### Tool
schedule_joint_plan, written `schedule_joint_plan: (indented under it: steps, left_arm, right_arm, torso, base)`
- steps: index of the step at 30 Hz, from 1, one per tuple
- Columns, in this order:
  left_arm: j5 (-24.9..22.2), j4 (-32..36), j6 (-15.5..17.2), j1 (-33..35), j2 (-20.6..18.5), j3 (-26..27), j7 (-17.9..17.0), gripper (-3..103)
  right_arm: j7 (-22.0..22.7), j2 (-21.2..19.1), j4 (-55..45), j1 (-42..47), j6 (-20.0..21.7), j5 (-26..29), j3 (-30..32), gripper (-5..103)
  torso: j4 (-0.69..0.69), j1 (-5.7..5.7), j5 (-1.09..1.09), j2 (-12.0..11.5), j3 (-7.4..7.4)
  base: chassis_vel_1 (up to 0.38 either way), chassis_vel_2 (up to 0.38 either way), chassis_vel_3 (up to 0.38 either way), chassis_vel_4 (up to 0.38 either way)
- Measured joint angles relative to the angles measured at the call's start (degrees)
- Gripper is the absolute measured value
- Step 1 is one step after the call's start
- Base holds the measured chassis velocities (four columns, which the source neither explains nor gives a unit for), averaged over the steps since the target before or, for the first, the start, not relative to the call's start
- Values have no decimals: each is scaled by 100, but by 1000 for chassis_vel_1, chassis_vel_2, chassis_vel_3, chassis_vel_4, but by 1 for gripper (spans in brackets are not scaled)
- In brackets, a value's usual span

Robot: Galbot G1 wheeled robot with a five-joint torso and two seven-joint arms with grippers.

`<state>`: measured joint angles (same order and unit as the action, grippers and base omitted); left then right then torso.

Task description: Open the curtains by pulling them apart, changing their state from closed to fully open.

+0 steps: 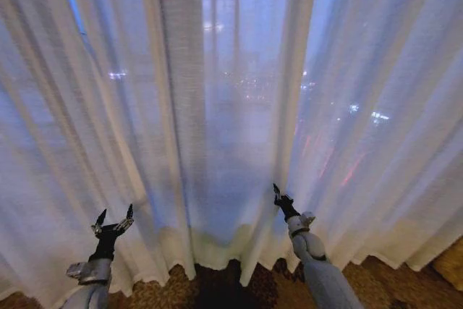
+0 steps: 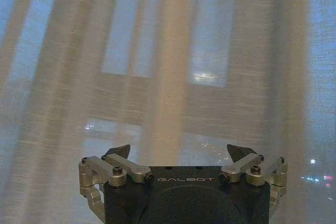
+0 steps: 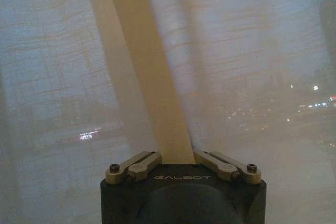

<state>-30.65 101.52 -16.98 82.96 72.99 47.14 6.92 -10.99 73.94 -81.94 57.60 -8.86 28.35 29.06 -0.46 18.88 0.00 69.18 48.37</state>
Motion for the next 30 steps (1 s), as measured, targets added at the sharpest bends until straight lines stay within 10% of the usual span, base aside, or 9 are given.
schedule_joint_plan:
  steps: [30]
  left_arm:
    - [0, 0, 0, 0, 0, 0, 0, 100]
  right_arm:
    - [-26, -180, -126, 93, 0, 145, 158, 0]
  torso:
    - [0, 0, 0, 0, 0]
  base:
    - [-358, -354, 353, 355]
